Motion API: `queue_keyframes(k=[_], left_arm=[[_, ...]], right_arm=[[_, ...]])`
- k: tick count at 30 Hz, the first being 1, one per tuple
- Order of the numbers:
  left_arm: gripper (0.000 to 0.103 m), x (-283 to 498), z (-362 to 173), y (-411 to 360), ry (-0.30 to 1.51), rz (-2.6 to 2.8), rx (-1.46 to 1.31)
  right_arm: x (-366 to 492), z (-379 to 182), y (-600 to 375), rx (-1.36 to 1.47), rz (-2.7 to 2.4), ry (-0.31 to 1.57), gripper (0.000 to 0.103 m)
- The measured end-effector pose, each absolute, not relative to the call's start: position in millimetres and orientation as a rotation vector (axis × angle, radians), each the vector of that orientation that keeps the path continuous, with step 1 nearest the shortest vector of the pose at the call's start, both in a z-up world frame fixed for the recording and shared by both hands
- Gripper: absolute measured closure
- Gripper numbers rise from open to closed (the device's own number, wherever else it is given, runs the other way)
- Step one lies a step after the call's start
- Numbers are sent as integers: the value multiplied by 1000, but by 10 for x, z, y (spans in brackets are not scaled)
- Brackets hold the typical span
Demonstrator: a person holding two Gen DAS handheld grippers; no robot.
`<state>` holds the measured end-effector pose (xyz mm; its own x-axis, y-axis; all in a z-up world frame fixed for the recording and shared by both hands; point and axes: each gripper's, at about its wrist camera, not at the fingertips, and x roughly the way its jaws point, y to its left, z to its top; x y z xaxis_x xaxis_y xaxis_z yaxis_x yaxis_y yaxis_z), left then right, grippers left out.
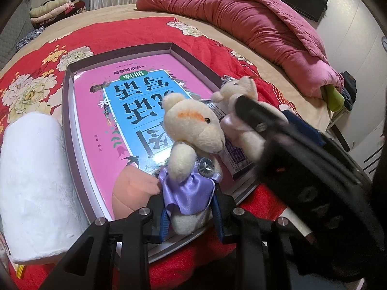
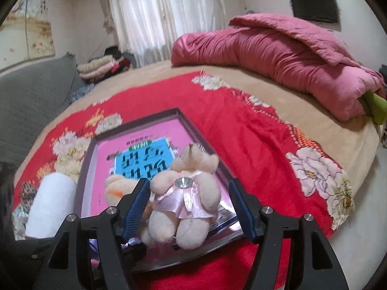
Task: Organize soft objects
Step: 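Lower the pink-dressed bear into the tray and open the right gripper while the left lowers its bear, then open the left gripper to release the purple-dressed bear beside the other bear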
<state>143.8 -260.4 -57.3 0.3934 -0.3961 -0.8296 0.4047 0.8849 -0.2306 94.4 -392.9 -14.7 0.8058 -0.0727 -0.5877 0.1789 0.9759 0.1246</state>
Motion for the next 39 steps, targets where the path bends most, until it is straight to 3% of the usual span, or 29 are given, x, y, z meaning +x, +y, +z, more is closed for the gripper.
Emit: queue_keyframes(k=[5,15,22,39], left_arm=[[73,1444,-572,-2619,1051,-506,18],[71,1467,-546,-2624,1045,-496,10],[56,1457,-484,-2612,1025,-493,20],[55,1433,-416,-2523,1010,-495,3]], right_arm=[[854,-92,-4058,221,-174,577,28],[805,-63,-4117,237,-188,554,28],[811,-79,-4148,251,-197,562,28],[826,-129,-4178,259,-210,588,27]])
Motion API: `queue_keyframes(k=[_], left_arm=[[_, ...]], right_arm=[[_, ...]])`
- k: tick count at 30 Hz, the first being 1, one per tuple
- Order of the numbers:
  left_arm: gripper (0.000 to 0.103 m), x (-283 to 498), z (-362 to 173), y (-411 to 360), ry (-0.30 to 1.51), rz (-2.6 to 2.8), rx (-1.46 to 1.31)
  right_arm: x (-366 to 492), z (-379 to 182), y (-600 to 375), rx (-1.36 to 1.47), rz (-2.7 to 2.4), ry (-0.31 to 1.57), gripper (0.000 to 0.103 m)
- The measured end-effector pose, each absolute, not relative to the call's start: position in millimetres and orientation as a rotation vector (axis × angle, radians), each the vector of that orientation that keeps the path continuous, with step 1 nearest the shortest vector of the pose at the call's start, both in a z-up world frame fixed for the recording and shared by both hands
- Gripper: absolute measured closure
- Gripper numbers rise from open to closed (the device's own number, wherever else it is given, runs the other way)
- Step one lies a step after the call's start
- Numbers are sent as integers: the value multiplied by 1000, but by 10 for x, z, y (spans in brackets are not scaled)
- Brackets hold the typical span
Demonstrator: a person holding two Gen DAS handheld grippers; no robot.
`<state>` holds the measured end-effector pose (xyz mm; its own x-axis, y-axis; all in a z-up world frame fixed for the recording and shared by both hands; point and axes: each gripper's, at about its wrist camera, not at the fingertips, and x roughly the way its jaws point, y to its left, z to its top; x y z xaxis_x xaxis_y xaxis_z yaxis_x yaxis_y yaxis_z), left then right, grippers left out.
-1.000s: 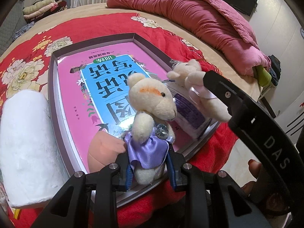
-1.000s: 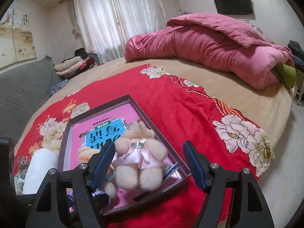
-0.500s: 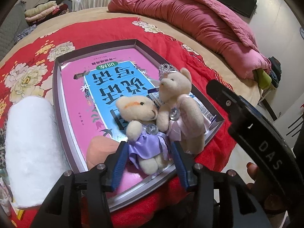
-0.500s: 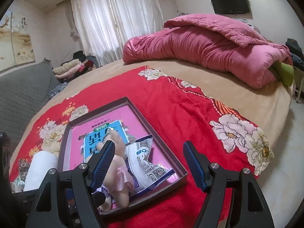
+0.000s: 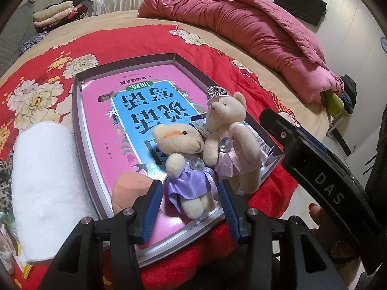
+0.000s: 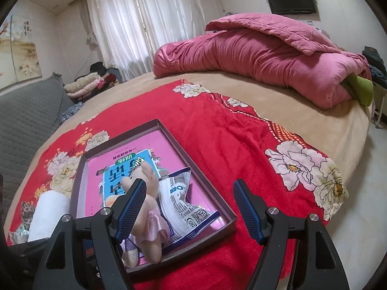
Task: Organize soft objects
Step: 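Open the left gripper to release the purple-dressed bear beside the other bear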
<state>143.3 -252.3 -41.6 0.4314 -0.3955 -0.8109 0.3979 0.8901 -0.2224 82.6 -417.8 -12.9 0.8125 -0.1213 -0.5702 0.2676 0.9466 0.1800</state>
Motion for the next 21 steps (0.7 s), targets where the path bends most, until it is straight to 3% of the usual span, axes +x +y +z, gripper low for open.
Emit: queue_keyframes(k=[21], left_arm=[[50,1318,-174,-2368,955,-492,-31]], right_arm=[[818,-103,-4126,220,-220,577,27]])
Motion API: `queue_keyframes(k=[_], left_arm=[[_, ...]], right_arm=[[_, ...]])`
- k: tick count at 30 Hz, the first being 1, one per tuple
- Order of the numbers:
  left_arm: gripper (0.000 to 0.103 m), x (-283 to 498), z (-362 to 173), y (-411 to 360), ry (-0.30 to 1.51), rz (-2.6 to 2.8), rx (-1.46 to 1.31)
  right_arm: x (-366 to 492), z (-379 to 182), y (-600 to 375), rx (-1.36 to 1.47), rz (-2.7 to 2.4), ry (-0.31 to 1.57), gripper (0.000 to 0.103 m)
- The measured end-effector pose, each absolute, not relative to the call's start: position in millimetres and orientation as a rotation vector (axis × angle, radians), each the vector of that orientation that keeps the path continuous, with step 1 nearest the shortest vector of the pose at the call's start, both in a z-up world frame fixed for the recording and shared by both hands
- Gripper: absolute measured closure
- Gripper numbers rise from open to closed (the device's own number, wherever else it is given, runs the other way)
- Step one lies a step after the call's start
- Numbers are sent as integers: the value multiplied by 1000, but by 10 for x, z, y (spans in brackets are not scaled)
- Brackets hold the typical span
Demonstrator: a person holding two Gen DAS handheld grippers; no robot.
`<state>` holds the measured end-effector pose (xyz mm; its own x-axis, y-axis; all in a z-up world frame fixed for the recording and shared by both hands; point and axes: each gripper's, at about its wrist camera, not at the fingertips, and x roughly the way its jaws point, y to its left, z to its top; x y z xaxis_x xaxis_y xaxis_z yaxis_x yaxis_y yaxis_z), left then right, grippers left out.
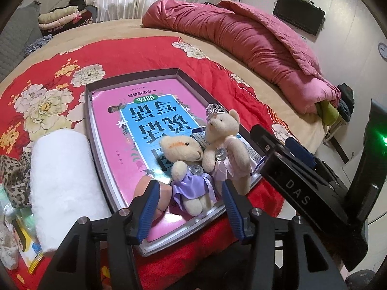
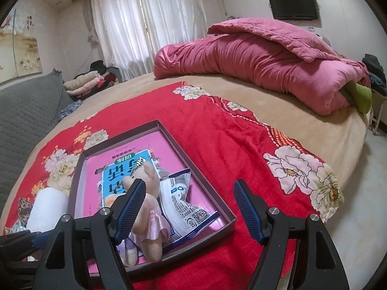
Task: Organize soft objects
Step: 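Open the left gripper to release the purple-dressed bear beside the other bear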
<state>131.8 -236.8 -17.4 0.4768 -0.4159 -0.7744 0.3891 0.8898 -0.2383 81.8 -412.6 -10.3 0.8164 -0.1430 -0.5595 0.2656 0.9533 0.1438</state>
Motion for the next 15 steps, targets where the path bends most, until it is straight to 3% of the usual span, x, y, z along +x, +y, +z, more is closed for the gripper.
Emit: queue_keyframes(k=[15], left_arm=[[49,1177,-46,-2110,924,-455,-51]], right_arm=[[716,2,-3923,117,-232,546,27]])
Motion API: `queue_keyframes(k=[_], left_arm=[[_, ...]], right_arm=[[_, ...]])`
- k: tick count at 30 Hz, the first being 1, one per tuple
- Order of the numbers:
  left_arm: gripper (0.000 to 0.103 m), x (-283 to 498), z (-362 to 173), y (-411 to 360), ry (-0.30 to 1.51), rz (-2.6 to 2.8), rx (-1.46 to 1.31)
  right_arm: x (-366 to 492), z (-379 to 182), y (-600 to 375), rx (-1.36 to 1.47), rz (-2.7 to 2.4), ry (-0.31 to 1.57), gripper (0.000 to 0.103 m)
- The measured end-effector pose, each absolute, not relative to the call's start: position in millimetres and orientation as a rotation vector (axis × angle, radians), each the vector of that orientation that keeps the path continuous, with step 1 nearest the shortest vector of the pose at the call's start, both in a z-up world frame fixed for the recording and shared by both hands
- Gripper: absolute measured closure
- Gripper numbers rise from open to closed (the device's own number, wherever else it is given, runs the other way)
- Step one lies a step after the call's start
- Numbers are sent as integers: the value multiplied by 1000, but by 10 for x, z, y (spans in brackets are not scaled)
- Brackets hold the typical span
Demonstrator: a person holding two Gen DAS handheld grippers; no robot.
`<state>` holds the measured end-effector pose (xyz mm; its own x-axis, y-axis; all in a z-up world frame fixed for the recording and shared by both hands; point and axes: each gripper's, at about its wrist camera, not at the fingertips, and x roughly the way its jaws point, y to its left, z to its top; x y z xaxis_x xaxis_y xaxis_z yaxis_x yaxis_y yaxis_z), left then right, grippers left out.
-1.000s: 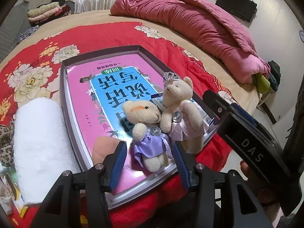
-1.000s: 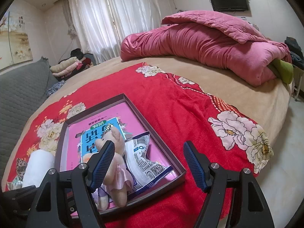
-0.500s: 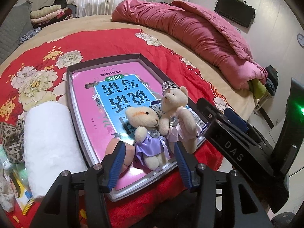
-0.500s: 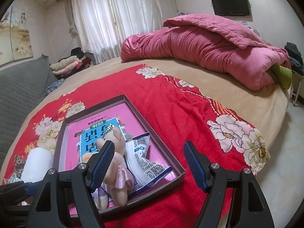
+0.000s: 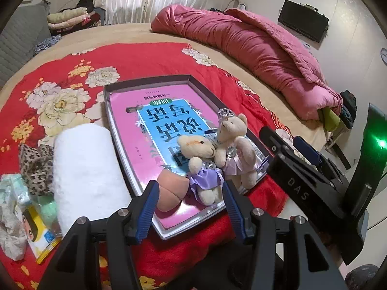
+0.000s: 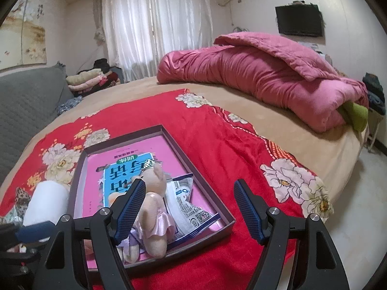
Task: Organize soft objects
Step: 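Open the left gripper to release the purple-dressed bear beside the other bear, then withdraw both grippers from the tray back toward the pile of items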
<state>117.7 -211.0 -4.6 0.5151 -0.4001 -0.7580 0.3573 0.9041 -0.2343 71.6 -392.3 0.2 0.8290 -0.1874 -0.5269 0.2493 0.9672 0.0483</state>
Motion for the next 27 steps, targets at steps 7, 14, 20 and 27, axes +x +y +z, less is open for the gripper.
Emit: queue_keyframes(k=[7,14,20,27], left_arm=[[49,1108,41,-2061,907,-449,-50],[49,1026,108,-1953,895,-441,-49],[49,953,172,-1818,885,-428,-58],[49,862,285,-1666,860,-407,-62]], right_arm=[[608,79,-3830,89,-225,541,27],[501,187,-3728,100,-201,531,27],[418,322,-3552,69,-173,510,26],[306,450,-3377,41,-148,495,26]])
